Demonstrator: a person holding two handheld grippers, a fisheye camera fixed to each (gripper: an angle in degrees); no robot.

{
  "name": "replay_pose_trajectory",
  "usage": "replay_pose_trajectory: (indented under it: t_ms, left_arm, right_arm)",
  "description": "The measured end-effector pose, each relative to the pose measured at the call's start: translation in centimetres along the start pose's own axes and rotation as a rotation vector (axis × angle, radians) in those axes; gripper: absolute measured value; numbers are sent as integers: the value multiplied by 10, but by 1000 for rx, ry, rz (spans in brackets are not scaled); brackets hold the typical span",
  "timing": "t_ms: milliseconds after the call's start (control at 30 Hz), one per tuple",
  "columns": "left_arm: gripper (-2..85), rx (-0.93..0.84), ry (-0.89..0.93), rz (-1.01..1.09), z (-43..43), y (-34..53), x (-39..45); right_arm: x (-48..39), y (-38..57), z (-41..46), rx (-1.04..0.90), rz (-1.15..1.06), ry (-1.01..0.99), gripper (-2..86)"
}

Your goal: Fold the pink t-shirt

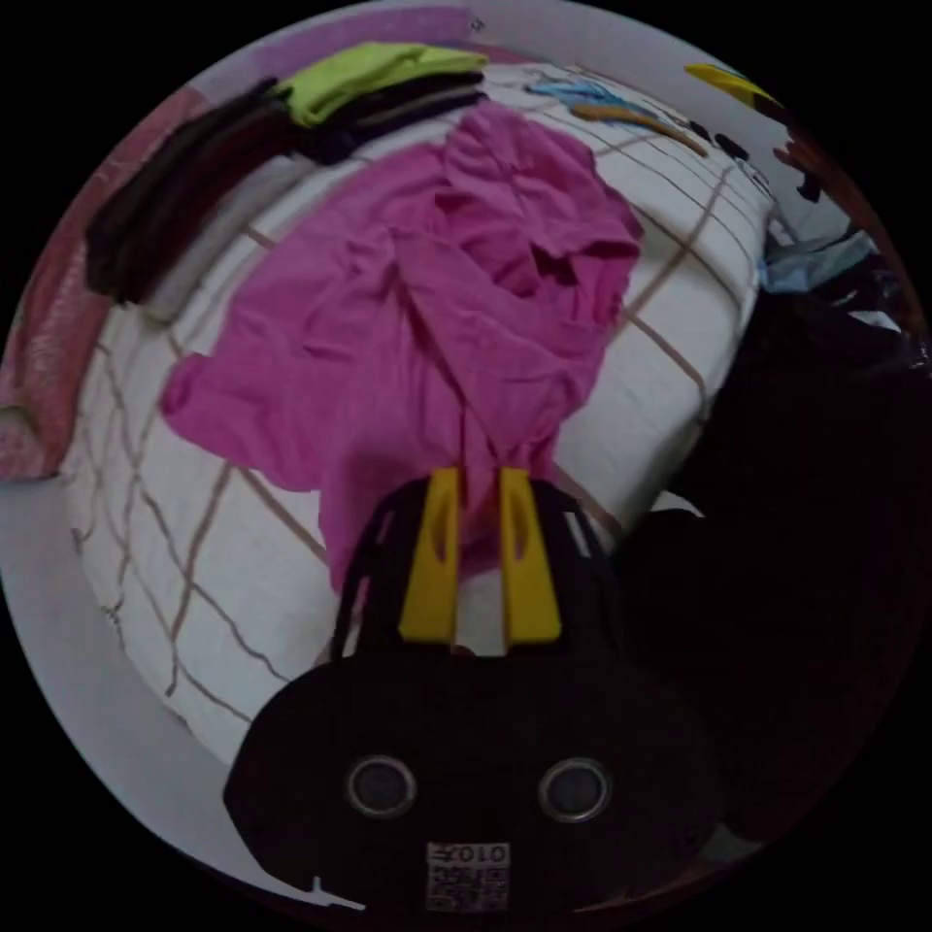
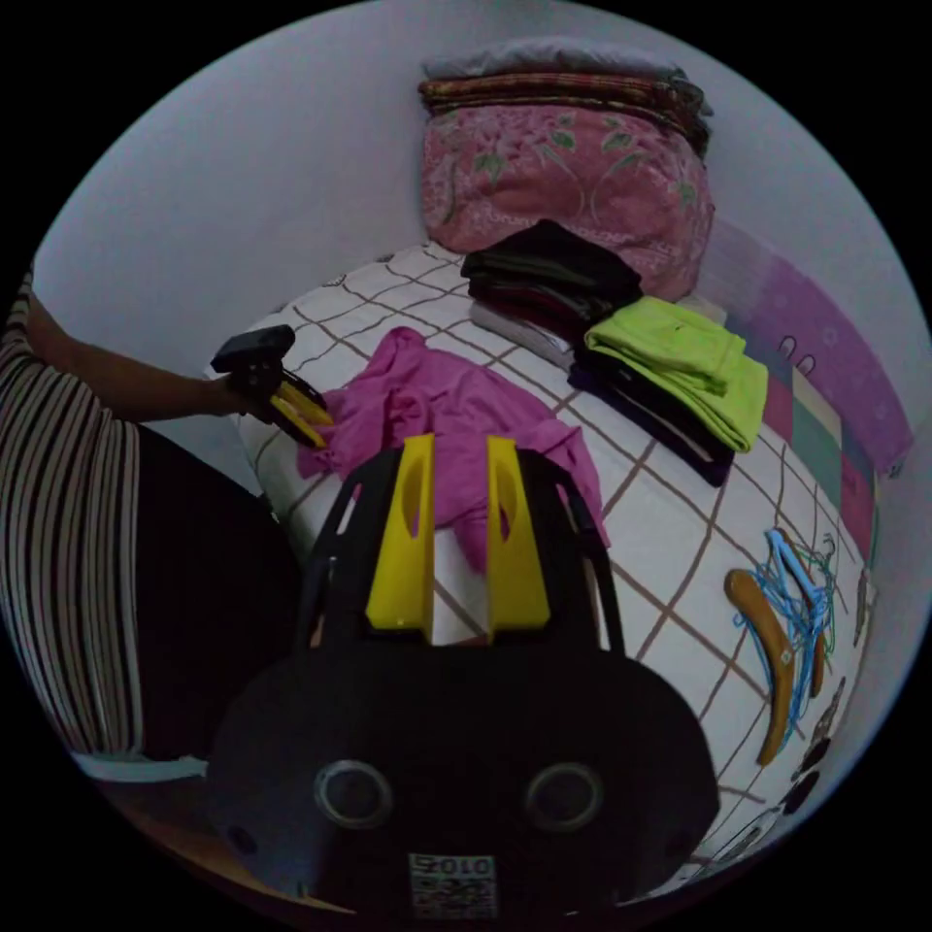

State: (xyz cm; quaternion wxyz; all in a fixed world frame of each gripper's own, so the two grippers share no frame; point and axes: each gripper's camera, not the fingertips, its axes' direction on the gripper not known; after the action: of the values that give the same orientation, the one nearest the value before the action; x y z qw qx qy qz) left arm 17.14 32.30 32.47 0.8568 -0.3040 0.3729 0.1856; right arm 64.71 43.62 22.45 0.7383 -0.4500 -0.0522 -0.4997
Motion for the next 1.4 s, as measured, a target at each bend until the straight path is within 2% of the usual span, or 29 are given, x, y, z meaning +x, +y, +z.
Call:
replay_pose_trajectory:
  t_ms: [200,367,467,600,700,833,933,1000,1067,1133,1167,1267,1400]
  left_arm:
    - [14,179,-29,146,-68,54,-20]
    - [5,213,-243,195,-127,129,-45]
    - [3,254,-278,194,-152,162,-58]
    - [3,222,-338,199,-157,187,-60]
    - [3,150,-315,136,-132,200,-65]
    - [2,89,-259,37,-95,210,-66]
    - [1,93,-249,-17,-94,214,-68]
    - [1,112,-249,-39,-100,216,-72]
    - [1,130,-251,-63,-109,218,-80]
    - [1,137,-257,-83,-114,218,-89]
    - [1,137,-265,-99,-117,218,-96]
    - [1,137,-312,-135,-121,215,-111]
    - [1,149,-332,-129,-115,210,-117]
  right_arm:
    - [-52,-32,36,-73,8,15,73]
    - [-89,-76,71,-181,-125,44,75]
    - [-98,-110,79,-183,-168,49,76]
    - [-95,-162,79,-140,-201,71,78]
    - [-88,-200,92,-161,-230,84,82]
    - [-86,-246,141,-297,-330,61,103]
    - [-83,-267,188,-490,-376,41,127]
    - [-79,-278,206,-543,-377,26,128]
    - [-80,-288,217,-580,-384,-8,107]
    - [-80,-295,228,-667,-387,-48,42]
    - [-79,-297,228,-673,-368,-46,40]
    - [-69,-306,196,-531,-295,-78,37]
    - [-61,-290,107,-277,-190,40,37]
